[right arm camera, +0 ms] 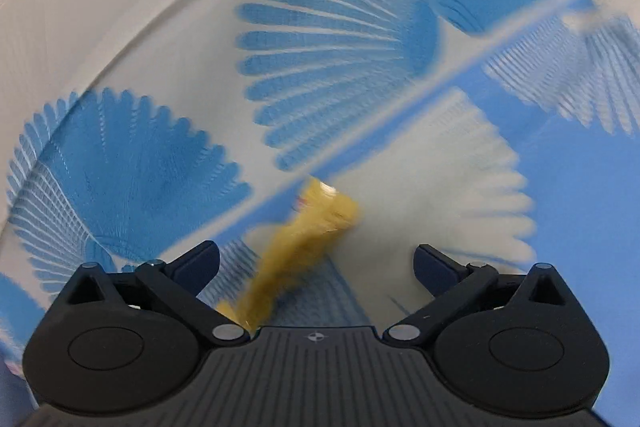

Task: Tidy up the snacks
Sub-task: 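Grasp the red Nescafe stick with the left tool while the right tool grasps the yellow bar, then carry the Nescafe stick with the left tool while the right tool carries the yellow bar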

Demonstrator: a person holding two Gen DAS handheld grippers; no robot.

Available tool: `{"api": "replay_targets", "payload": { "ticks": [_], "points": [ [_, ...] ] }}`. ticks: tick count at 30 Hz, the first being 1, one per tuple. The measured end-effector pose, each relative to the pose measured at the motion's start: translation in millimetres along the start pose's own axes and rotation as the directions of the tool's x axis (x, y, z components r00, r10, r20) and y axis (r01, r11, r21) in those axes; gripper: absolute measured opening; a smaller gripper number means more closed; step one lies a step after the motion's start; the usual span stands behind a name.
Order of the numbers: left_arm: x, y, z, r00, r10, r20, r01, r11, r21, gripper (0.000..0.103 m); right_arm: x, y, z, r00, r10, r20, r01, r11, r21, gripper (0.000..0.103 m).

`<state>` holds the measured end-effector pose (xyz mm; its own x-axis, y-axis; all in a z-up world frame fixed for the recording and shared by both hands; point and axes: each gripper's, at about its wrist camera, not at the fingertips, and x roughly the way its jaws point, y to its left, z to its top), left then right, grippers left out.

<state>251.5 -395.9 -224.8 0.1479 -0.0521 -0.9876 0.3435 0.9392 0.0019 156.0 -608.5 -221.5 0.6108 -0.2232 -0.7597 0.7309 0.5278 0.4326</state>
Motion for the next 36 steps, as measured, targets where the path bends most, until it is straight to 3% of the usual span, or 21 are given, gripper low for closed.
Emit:
{"api": "replay_targets", "payload": {
  "ticks": [2,3,4,5,7,9,10,11,14,18,22,29,36],
  "points": [
    [-1,-1,0,1.000,0.015,0.008,-0.015,1.000,0.000,0.103,9,23,-10,0.999,-0.049,0.004,0.049,0.994,-0.103,0.102],
    [-1,-2,-1,1.000,0.019,0.015,-0.019,1.000,0.001,0.103,11,36,-18,0.995,-0.100,0.023,0.102,0.976,-0.190,0.096],
    [-1,-2,-3,1.000,0.019,0.021,-0.019,1.000,0.008,0.103,12,44,-25,0.988,-0.146,0.042,0.152,0.952,-0.267,0.073],
    [-2,-2,-4,1.000,0.016,0.022,-0.016,1.000,0.018,0.103,10,48,-32,0.982,-0.171,0.077,0.187,0.920,-0.345,0.039],
    [-5,-4,-5,1.000,0.010,0.018,-0.011,0.999,0.037,0.100,-1,37,-33,0.988,-0.139,0.072,0.155,0.925,-0.346,0.028],
    [-13,-3,-11,0.999,0.004,0.049,-0.006,0.999,0.043,0.082,-19,16,-30,0.985,-0.158,0.072,0.172,0.938,-0.302,0.026],
    [-20,-3,-14,0.997,-0.004,0.071,0.000,0.999,0.052,0.053,-31,3,-29,0.979,-0.185,0.081,0.201,0.935,-0.293,0.026],
    [-26,-2,-16,0.997,-0.022,0.080,0.016,0.997,0.069,0.014,-43,-8,-30,0.976,-0.200,0.087,0.217,0.934,-0.283,0.026],
    [-31,1,-20,0.995,-0.095,0.024,0.092,0.990,0.103,0.014,-87,-47,-41,0.969,-0.225,0.105,0.245,0.935,-0.256,0.026],
    [-53,7,-36,0.990,-0.123,0.071,0.108,0.976,0.189,0.013,-138,-89,-68,0.959,-0.261,0.107,0.278,0.939,-0.202,0.026],
    [-99,18,-66,0.978,-0.167,0.128,0.129,0.958,0.257,0.013,-188,-102,-102,0.961,-0.245,0.125,0.260,0.957,-0.125,0.026],
    [-183,42,-134,0.946,-0.259,0.194,0.180,0.920,0.349,0.014,-292,-80,-154,0.968,-0.172,0.184,0.178,0.984,-0.020,0.026],
    [-257,100,-204,0.929,-0.279,0.242,0.166,0.900,0.403,0.014,-383,-18,-205,0.972,-0.062,0.228,0.099,0.983,-0.156,0.026]
  ]
}}
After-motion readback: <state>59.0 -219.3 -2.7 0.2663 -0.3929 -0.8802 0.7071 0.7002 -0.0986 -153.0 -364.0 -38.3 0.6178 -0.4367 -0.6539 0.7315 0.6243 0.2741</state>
